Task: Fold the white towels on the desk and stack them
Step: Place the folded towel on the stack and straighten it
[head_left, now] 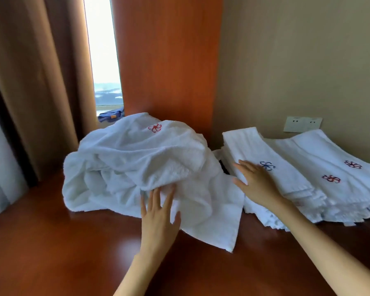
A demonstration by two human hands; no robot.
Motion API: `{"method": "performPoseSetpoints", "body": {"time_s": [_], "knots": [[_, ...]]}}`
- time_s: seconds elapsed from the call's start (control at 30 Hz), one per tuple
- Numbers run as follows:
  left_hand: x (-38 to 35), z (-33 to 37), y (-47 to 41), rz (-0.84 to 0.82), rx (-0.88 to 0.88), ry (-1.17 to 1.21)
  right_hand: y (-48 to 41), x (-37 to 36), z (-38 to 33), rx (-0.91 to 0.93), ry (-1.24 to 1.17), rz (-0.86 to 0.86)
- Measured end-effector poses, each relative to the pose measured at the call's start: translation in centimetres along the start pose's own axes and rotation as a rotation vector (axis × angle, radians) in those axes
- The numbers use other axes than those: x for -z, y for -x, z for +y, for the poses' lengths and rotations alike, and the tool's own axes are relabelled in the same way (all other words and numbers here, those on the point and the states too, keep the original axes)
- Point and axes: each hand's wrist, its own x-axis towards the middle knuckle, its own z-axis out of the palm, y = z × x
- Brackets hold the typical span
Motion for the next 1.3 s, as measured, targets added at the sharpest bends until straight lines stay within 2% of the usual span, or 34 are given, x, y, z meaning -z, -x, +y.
{"method": "performPoseSetpoints", "body": {"time_s": [0.07,0.13,0.23,0.33,0.43,0.53,0.73,0.8,0.87,0.97,1.03,1.07,1.17,1.3], "knots": [[0.4,-1.8,0.7,-0.070,0.104,0.016,0.0,-1.0,-4.2,0.068,-0.200,0.136],[0.0,-2.5,0.9,-0.092,0.106,0.049,-0.6,-2.2,-8.4,0.160,-0.270,0.215],[-0.5,-2.3,0.5,-0.082,0.067,0.091,-2.7,-3.8,-13.7,0.277,-0.196,0.200],[-0.2,-2.6,-0.1,0.056,0.098,0.219,-4.7,-5.4,-16.1,0.292,-0.206,0.185],[0.6,-2.8,-0.3,0.294,0.187,0.312,-5.3,-6.2,-16.6,0.259,-0.396,0.304],[1.0,-2.6,-0.6,0.434,0.174,0.370,-4.8,-5.9,-16.0,0.260,-0.549,0.319],[0.8,-1.9,0.0,0.547,0.060,0.408,-0.3,-2.3,-13.3,0.358,-0.819,0.430],[0.8,-1.6,0.6,0.541,-0.008,0.376,1.8,-0.9,-12.4,0.436,-0.832,0.432],[1.1,-1.3,1.2,0.526,-0.037,0.332,3.9,-0.3,-10.8,0.530,-0.700,0.336],[1.6,-0.9,1.4,0.435,-0.025,0.295,7.3,-1.1,-7.4,0.457,-0.470,-0.018],[1.5,-0.7,1.9,0.333,-0.029,0.302,9.5,-1.6,-5.3,0.317,-0.553,-0.250],[1.4,-0.6,2.1,0.273,-0.021,0.305,10.5,-1.9,-4.5,0.263,-0.653,-0.310],[1.3,-0.3,2.4,0.164,0.067,0.343,12.2,-2.1,-3.2,0.187,-0.811,-0.345],[1.9,-0.1,2.8,0.179,0.132,0.282,12.7,-2.5,-3.0,0.158,-0.791,-0.347]]}}
